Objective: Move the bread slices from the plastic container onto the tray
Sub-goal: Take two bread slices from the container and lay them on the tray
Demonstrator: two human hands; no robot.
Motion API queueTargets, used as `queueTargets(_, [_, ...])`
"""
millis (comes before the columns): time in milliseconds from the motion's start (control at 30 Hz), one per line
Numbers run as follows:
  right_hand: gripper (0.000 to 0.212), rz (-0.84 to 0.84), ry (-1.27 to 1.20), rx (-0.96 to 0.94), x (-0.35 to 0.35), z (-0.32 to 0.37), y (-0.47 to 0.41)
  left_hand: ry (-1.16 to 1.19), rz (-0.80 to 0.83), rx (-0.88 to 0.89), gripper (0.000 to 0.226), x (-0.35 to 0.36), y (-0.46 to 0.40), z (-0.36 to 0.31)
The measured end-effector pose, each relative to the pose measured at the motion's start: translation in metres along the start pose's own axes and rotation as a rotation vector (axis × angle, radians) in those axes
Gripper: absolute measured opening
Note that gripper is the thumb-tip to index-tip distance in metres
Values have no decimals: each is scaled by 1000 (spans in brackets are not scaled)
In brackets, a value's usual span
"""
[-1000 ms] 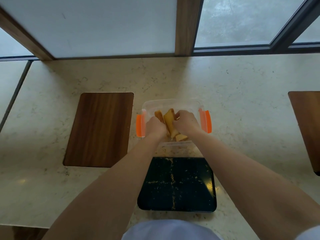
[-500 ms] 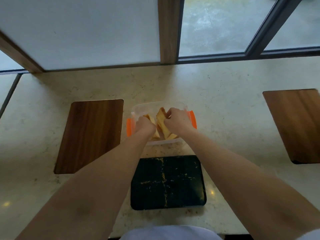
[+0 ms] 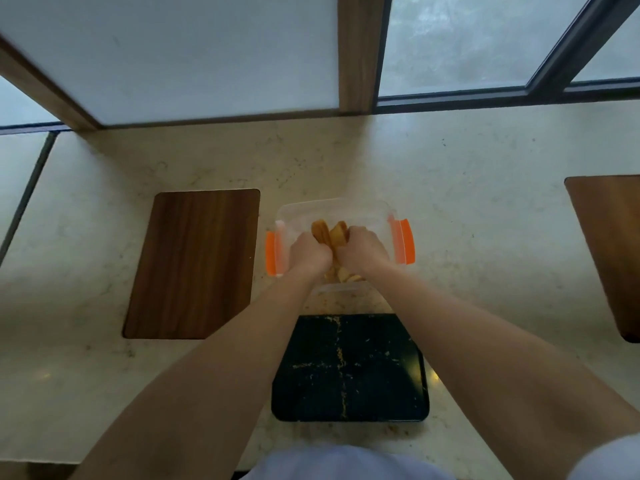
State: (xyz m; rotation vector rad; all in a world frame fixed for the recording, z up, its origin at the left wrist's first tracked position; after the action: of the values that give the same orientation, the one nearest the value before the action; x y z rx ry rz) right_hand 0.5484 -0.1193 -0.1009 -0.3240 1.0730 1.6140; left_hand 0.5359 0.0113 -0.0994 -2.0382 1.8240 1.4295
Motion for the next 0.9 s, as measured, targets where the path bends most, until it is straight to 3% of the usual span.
queueTargets(333, [19,2,-16,-7,6,-1,-8,-62,-37,45,16,-2,-10,0])
queueTargets(567, [23,6,-10,1,6,-3,-8,-61,-1,-27,49,-5,-7,0])
queueTargets(633, [22,7,-11,4,4,-4,-8,-48,21,-45,42,-4,-7,2])
queueTargets(733, [15,12,6,4,2,-4,-5,-94,0,-63,14,-4,-6,6])
queueTargets(900, [8,-28,35,-26,-14,3,0,-225,-191,49,30,-22,5,-7])
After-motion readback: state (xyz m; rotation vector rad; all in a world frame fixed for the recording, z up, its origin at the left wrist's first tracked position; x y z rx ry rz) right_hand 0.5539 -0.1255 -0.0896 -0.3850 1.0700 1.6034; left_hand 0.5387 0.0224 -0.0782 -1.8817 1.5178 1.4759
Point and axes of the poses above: each hand's wrist, its own y-axis away from the middle knuckle, its own x-axis out of the palm, z = x × y, the point moved 7 cm from there along -y, towards the middle knuckle, and after that the axes turned 5 degrees about -z, right-handed, at the moved point
